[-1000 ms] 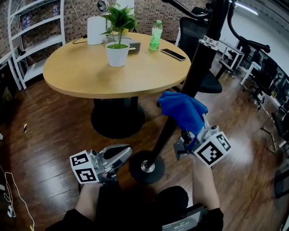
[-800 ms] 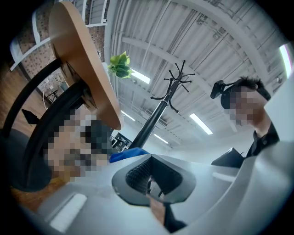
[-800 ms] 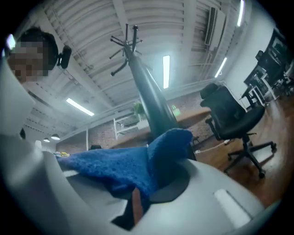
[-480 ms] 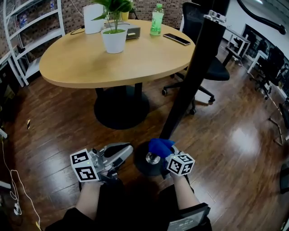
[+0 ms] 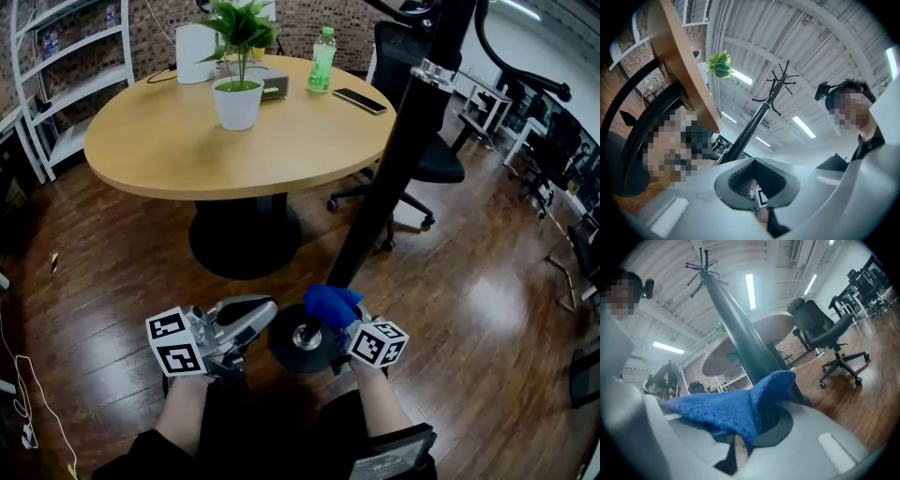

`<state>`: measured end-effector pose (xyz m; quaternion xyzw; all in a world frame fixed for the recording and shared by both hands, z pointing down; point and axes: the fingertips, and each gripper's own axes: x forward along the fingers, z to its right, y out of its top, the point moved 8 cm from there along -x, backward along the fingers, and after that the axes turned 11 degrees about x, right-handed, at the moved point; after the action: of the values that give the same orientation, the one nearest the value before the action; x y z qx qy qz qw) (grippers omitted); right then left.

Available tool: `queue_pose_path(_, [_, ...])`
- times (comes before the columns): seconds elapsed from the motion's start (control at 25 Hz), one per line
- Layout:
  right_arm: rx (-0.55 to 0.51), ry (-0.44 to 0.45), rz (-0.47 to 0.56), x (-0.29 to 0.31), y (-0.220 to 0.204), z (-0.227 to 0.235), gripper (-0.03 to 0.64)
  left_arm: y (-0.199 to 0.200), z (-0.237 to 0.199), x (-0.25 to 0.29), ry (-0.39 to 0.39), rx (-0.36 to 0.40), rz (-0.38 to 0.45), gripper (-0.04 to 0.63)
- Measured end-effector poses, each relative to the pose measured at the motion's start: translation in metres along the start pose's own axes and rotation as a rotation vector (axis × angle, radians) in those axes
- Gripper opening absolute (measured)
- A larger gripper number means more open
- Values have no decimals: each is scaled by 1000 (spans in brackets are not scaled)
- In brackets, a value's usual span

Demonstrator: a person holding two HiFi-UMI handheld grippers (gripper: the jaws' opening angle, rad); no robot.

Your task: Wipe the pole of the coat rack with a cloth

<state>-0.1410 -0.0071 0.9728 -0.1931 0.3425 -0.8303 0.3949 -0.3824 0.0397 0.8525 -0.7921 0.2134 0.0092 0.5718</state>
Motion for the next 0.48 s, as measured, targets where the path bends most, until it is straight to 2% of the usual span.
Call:
queue_pose_path(0.16, [-25,43,72,-9,88,-82,23,51,29,29,-20,-50,-8,3])
queue_pose_path(0.36, [-99,88,134,-19,217,-203,23,168,89,69,-39,-53,-9,3])
queue_pose_path(0.48, [-78,114,170,-42,274,-272,21,233,133,84,-43,-70,-28,3])
